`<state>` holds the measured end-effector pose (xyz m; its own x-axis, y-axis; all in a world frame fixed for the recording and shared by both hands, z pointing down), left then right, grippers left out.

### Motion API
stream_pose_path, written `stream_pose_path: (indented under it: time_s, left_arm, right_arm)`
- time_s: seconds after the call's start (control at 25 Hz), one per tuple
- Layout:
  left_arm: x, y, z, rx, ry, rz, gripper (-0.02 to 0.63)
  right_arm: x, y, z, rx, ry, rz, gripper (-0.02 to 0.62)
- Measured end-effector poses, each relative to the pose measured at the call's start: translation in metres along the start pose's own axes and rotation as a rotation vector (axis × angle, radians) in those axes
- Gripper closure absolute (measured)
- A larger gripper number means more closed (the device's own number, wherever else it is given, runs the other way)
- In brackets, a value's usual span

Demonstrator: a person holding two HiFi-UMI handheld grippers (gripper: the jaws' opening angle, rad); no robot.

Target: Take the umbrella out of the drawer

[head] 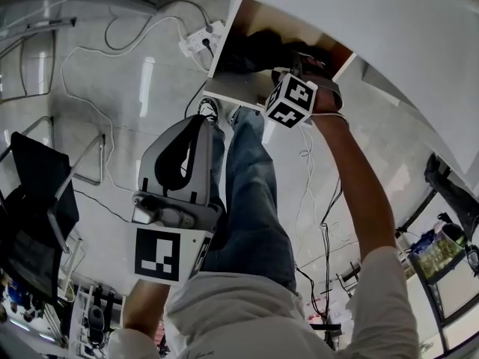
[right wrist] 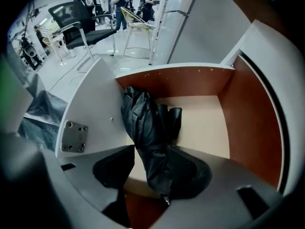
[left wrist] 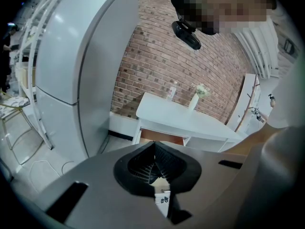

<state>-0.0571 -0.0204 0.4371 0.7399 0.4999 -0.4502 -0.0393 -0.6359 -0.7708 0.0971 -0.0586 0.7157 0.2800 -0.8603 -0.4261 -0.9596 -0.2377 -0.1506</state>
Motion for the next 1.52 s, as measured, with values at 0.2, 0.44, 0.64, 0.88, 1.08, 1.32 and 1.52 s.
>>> stream_pose_path:
  time_s: [0.2,0.44,0.64,0.88,1.08,1.32,1.52]
  left_arm:
    - [-0.006,-0.002,-0.005,-0.009,0.002,0.003,0.588]
    - [-0.010,-0.006,-0.010,-0.020,0.003,0.009,0.588]
    - [-0.010,-0.011,-0.009,-0.027,0.006,0.014,0.588]
    - [-0.010,-0.016,-0.013,-0.034,0.004,0.030,0.588]
    - [-0.004,-0.020,-0.019,-0.050,-0.034,0.015,0.588]
    - [-0.004,-0.024,-0.023,-0.053,-0.022,0.031,0.588]
    - [-0.006,-0.023,-0.025,-0.041,-0.022,0.039,0.588]
  right_arm:
    - [-0.002,0.002,-0.010,0.003,-0.006,0.033,0.353]
    - [-0.004,-0.001,-0.022,-0.007,-0.017,0.119,0.342]
    - [-0.006,-0.003,-0.028,-0.015,-0.023,0.164,0.331]
    - [-0.010,-0.004,-0.037,-0.021,-0.010,0.222,0.310]
    - [-0.009,-0.003,-0.042,-0.023,-0.018,0.213,0.307]
    - [-0.010,-0.003,-0.046,-0.027,-0.003,0.227,0.305]
    - [-0.010,-0.004,-0.049,-0.026,-0.015,0.251,0.301]
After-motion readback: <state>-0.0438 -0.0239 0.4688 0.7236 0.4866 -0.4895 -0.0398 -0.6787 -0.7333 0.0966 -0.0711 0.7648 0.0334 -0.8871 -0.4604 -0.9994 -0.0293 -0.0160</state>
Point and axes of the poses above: the fingertips, and each gripper's own axes: z backward along the fingers, x to its right, y out of its top, the point moved 1 cm from there along z, backward along the fingers, and after that the axes turned 14 degrees about -y, right-handed, at the moved point
